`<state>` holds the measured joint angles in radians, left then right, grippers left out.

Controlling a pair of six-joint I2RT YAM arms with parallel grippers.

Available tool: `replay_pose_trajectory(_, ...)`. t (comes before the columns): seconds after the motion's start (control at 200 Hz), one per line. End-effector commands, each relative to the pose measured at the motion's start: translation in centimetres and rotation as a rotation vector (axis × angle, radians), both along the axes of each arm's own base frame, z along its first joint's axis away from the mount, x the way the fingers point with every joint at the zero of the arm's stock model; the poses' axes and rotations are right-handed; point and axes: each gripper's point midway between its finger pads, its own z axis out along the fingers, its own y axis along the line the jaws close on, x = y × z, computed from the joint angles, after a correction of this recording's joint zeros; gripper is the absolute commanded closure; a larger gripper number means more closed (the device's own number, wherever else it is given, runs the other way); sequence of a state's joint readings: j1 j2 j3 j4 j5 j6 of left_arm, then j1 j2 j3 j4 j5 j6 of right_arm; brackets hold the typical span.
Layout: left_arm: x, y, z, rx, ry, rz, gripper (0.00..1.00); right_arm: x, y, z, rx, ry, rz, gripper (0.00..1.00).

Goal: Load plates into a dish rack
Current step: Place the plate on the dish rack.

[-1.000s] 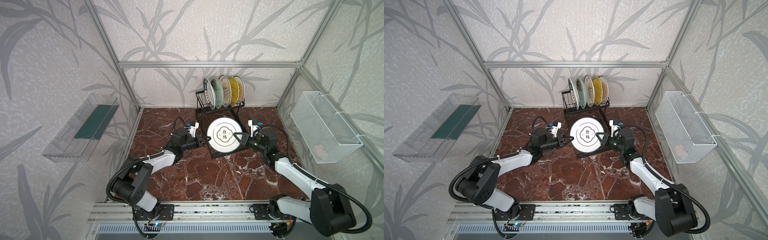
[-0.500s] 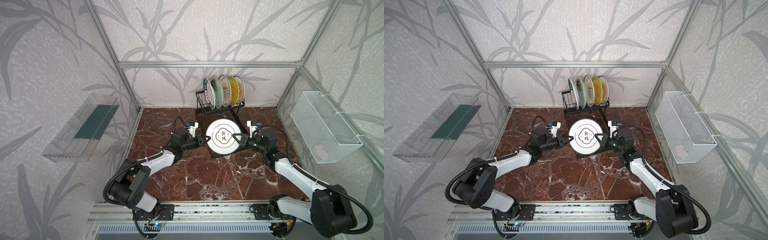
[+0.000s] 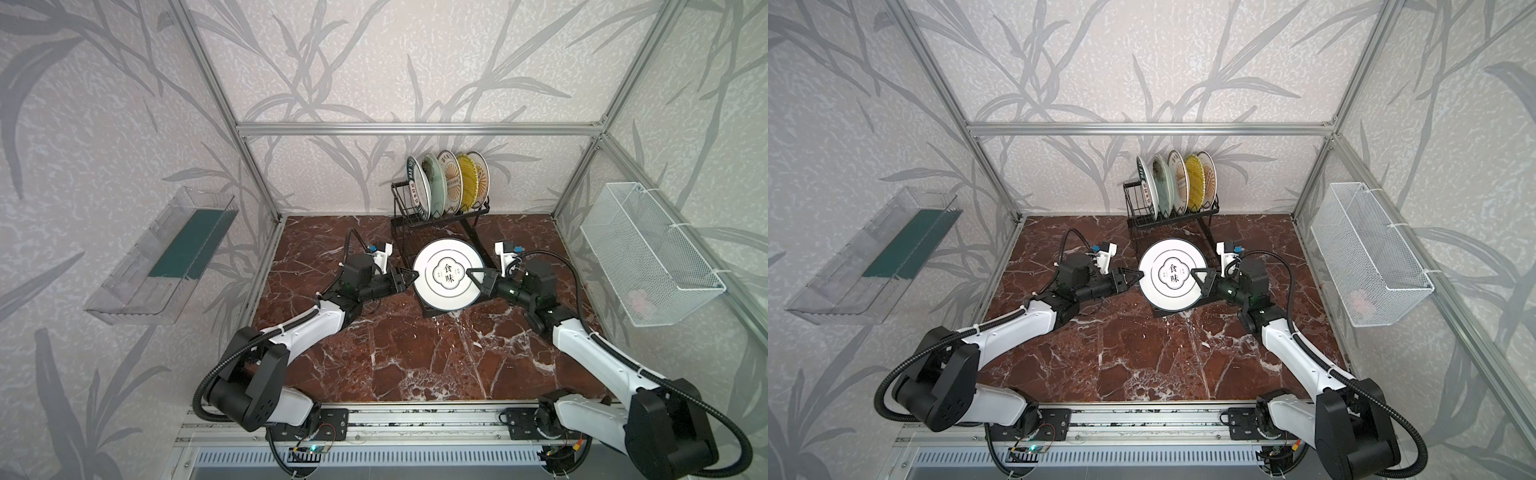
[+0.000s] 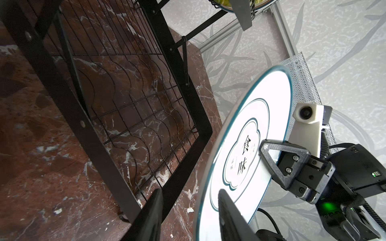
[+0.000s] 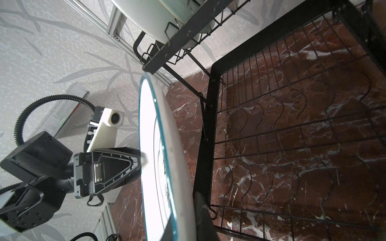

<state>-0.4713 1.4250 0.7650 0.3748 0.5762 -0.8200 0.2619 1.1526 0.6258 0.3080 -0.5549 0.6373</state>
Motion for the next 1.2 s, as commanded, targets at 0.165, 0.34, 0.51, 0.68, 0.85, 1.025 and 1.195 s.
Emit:
replay_pose_trajectory(0.165, 0.1, 2.2, 1.0, 0.150, -0.082, 0.071, 0.53, 0.0, 0.0, 3.1, -0.009, -0.111, -0.004, 1.00)
replay_pose_trajectory(0.34, -0.5, 4.7, 0.6, 0.290, -0.096, 0.134, 0.52, -0.2, 0.0, 3.3, -0.045, -0.124, -0.010, 1.00)
replay_pose_trajectory(0.51, -1.2, 6.7, 0.2, 0.415, -0.113, 0.153, 0.52, -1.0, 1.0, 4.2, -0.059, -0.178, 0.035, 1.00)
replay_pose_trajectory(0.68, -1.4, 8.9, 0.1, 0.516, -0.113, 0.194, 0.51, -2.0, 2.2, 5.3, -0.091, -0.232, 0.082, 1.00)
replay_pose_trajectory(0.85, -1.5, 9.9, 0.1, 0.532, -0.115, 0.229, 0.51, -2.9, 3.1, 6.3, -0.126, -0.283, 0.102, 1.00)
replay_pose_trajectory(1.025, -1.7, 10.0, -0.3, 0.534, -0.110, 0.225, 0.51, -3.7, 3.5, 7.7, -0.142, -0.338, 0.117, 1.00)
replay_pose_trajectory(1.195, -2.1, 10.4, -0.1, 0.559, -0.119, 0.217, 0.51, -4.5, 4.3, 9.3, -0.173, -0.418, 0.153, 1.00)
